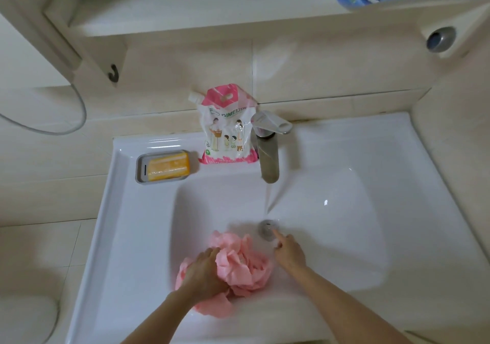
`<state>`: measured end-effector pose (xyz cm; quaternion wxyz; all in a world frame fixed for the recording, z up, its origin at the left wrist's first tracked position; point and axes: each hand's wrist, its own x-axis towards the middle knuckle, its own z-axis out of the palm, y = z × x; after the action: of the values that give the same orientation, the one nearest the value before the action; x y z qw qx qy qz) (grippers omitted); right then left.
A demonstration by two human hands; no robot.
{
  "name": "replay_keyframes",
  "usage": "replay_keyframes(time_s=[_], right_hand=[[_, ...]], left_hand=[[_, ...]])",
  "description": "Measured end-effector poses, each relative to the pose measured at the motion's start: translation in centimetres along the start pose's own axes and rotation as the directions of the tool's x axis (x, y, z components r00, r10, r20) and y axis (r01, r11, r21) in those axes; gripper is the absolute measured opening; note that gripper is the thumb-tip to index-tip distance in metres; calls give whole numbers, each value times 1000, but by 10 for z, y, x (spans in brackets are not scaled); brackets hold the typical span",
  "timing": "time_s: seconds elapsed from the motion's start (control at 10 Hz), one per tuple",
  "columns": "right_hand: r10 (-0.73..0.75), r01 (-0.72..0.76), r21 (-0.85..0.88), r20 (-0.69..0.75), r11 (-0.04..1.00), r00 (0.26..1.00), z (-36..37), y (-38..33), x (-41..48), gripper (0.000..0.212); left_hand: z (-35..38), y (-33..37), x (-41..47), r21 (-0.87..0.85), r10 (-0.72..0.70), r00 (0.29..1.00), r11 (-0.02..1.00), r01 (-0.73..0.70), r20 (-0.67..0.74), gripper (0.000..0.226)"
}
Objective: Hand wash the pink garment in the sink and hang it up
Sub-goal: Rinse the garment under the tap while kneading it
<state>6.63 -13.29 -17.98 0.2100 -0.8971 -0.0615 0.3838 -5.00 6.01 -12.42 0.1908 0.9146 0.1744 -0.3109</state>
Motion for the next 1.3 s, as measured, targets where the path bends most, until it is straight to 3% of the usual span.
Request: replay_keyframes(time_s=[0.1,0.2,0.3,0.4,0.5,0.6,0.7,0.8,0.9,1.0,1.1,1.2,1.3], right_hand=[[102,-175,491,171,853,980,-18,-4,-15,40],[59,-287,737,318,612,946,-36,2,-23,41],[132,-84,761,-2,643,991,-51,21,-13,16],[120,-64,213,-265,975,957,-68,38,-8,43],[-141,102,-105,-495,989,858,-58,49,-6,72],[-477,330,-465,-243,821,845,-29,37,-1,83],[-598,455,-584,-67,672,798,-13,34,18,92],[-560,443,-624,11,643,828,-8,40,37,98],[-515,421,-614,28,667,857,-4,48,47,90],[-568,462,-624,36,630,822,-4,46,47,78],[-527,442,-574,21,690,850,6,50,48,73],[-418,398,-519,85,756,905,13,52,55,89],[-341,338,-587,109,736,934,20,58,64,77]], left_hand=[[-10,22,14,-10,187,982,982,-186,8,79],[-20,54,29,-158,330,942,928,-337,-68,63],[-19,54,43,-59,322,943,943,-327,-80,77],[-17,28,54,82,45,981,996,-30,-190,93],[-15,22,56,82,123,933,991,-101,-339,110],[11,26,62,224,237,962,953,-204,-133,133],[34,29,82,307,287,954,919,-246,-93,129],[45,29,97,349,307,951,895,-278,-29,125],[55,27,106,362,336,942,879,-309,-13,124],[62,28,110,347,359,932,880,-324,-41,123],[65,30,110,319,388,913,888,-332,-130,108],[67,32,108,280,395,895,900,-333,-206,98],[67,31,108,292,408,887,894,-340,-218,95]])
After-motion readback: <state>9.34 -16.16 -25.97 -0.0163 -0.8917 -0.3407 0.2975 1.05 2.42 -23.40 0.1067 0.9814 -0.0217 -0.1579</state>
